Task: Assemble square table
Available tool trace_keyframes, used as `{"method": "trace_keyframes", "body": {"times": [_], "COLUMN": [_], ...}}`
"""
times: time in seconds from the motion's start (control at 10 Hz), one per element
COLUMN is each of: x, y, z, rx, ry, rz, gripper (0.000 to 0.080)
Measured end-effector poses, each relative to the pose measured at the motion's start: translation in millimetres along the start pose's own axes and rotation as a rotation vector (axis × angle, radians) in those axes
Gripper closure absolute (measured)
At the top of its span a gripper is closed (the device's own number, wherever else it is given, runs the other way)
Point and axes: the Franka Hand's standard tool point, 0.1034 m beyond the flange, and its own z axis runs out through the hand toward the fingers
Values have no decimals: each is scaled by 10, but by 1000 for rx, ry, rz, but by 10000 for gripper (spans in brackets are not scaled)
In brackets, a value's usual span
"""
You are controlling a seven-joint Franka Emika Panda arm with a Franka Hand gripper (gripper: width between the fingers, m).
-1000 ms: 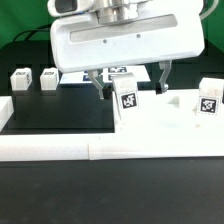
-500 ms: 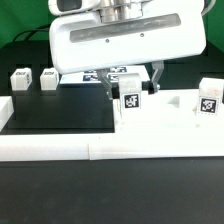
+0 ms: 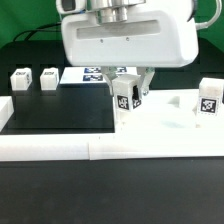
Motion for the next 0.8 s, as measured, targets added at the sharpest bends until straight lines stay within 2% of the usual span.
{"method": "trace_keyframes", "body": {"times": [0.1, 0.3, 0.4, 0.6, 0.7, 0.8], "x": [-23, 3, -1, -4, -11, -32], "y": [-3, 26, 25, 23, 20, 23], "z": [4, 9, 11, 11, 11, 8], "rx": [-10, 27, 27, 28, 26, 15], "ry": [-11, -49, -51, -50, -49, -47], "rz": [173, 514, 547, 510, 472, 247], "gripper": [507, 506, 506, 506, 407, 407]}}
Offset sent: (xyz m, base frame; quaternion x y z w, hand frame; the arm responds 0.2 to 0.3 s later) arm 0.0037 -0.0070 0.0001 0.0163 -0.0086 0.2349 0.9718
